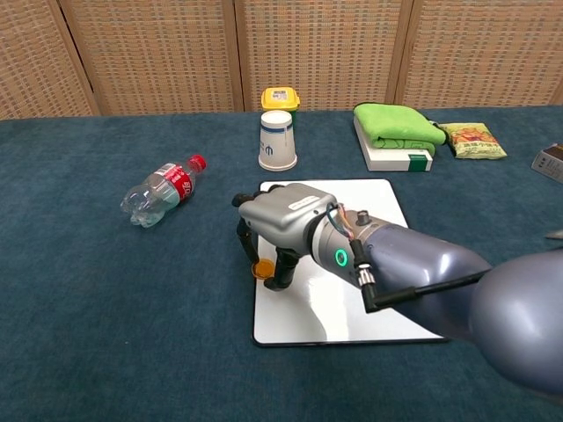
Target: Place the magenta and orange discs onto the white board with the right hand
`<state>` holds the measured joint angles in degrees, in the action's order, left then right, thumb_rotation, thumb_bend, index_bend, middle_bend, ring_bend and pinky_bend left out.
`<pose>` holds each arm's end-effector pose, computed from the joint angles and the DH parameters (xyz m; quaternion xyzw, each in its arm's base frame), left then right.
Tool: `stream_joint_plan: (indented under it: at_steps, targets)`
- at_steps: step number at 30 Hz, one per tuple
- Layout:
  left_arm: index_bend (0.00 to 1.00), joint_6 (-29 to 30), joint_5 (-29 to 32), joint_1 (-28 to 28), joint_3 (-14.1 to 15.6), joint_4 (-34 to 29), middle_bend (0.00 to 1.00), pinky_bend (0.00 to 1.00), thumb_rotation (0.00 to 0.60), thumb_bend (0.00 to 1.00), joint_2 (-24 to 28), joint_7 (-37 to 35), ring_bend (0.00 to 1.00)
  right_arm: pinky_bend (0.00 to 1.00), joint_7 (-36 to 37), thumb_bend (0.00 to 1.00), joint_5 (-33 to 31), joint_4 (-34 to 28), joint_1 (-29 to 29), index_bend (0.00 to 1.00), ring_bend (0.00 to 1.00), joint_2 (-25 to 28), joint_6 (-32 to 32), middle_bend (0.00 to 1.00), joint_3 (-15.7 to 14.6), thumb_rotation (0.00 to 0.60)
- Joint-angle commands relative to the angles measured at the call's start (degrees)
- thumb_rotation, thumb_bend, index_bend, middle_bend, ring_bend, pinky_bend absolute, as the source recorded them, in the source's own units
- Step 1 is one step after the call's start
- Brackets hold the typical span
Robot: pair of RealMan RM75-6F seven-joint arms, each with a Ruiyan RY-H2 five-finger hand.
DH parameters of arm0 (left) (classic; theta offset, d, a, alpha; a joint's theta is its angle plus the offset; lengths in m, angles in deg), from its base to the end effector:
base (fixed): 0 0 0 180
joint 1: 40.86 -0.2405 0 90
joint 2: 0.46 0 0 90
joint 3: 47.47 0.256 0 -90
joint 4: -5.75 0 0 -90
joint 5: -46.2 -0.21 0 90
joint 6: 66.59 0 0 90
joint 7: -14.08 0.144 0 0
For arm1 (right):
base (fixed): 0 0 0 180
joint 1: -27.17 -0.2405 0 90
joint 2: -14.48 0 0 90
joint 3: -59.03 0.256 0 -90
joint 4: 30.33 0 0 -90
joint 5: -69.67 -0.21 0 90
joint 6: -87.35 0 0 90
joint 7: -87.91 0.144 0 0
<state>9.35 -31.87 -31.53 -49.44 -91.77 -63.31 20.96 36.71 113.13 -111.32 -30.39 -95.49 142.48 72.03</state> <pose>-0.3071 0.1975 0.1406 -0.6173 -0.4302 -0.3220 0.5746 -0.0300 -0.3102 -0.1264 0.8261 -0.2992 0.2998 0.3718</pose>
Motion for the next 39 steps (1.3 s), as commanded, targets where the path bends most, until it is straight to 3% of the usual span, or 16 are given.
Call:
stream_joint_plan:
  at_steps: [1,10,17,25,39]
  targets:
    - [0.0,-0.1,0.1,0.0,0.0,0.0,0.0,0.0,0.6,0.0,0.0,0.0,0.0,0.0,-0.2,0.26,-0.4,-0.7,0.0,0.25,0.0,0.7,0.2,0.0,-0.1,0.6]
    - [0.0,-0.3,-0.1,0.1,0.1,0.0,0.0,0.0,0.6,0.0,0.2,-0.1,0.0,0.0,1.3,0.26,1.7,-9.7,2.4,0.25,0.0,8.8,4.1,0.0,-0.8,0.6]
    - [0.0,-0.4,-0.4,0.1,0.3,-0.1,0.0,0.0,0.6,0.0,0.2,-0.2,0.0,0.0,7.1,0.26,8.5,-14.9,9.3,0.33,0.0,20.9,7.6,0.0,-6.7,0.6]
    - [0.0,-0.5,-0.6,0.3,0.3,-0.4,0.0,0.0,0.6,0.0,0.1,0.5,0.0,0.0,19.9,0.26,15.3,-12.3,17.6,0.37,0.0,29.8,7.4,0.0,-13.6,0.6]
    - [0.0,-0.4,-0.4,0.3,0.3,-0.6,0.0,0.0,0.6,0.0,-0.1,1.0,0.0,0.0,31.5,0.28,25.8,-7.5,25.5,0.4,0.0,33.5,7.5,0.0,-19.1,0.6]
